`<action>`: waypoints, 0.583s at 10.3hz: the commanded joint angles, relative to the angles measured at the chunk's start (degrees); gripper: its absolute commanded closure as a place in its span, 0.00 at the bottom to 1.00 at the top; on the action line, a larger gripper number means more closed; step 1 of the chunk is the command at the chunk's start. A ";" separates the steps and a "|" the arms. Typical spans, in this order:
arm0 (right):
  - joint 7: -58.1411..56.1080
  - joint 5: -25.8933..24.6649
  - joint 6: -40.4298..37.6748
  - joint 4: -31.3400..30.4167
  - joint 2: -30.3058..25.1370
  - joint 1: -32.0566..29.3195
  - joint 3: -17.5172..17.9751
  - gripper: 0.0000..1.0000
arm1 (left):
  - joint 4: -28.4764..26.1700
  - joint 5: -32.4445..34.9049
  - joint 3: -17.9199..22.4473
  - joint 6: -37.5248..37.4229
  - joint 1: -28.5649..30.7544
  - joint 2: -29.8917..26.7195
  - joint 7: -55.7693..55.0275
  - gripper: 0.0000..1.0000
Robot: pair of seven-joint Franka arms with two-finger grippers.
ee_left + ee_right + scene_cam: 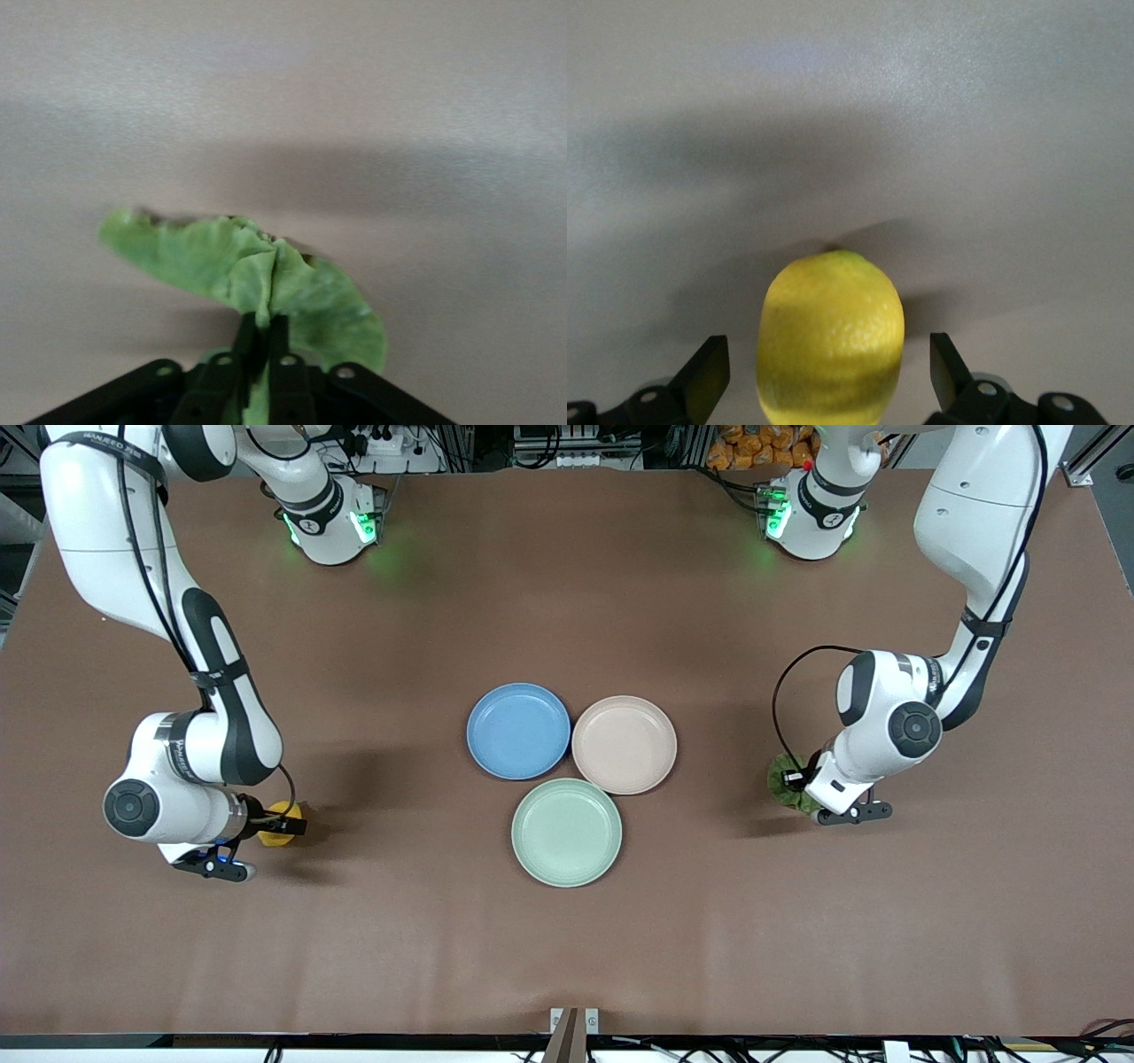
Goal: Place lemon and lettuce in plates
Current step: 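Grasp the lemon with the right gripper while the left gripper grasps the lettuce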
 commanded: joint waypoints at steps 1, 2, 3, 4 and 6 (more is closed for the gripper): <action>-0.09 0.72 0.01 1.11 0.72 0.08 0.06 1.00 | 0.93 2.49 0.20 -0.09 -2.30 -1.79 -6.50 1.00; -0.10 0.72 -0.16 1.11 0.72 0.08 0.06 1.00 | 1.45 2.49 -0.07 -1.05 -2.83 -3.46 -7.65 1.00; -0.10 0.72 -0.34 1.11 0.55 0.08 0.06 1.00 | 3.03 2.49 -0.16 -4.20 -3.88 -5.04 -8.62 1.00; -0.01 0.72 -0.52 1.11 0.46 0.35 0.06 1.00 | 5.91 2.40 -0.16 -8.84 -5.72 -6.10 -11.24 1.00; -0.09 0.63 -3.31 1.02 -0.85 0.87 0.06 1.00 | 13.02 2.31 -0.24 -17.02 -10.28 -6.03 -19.14 1.00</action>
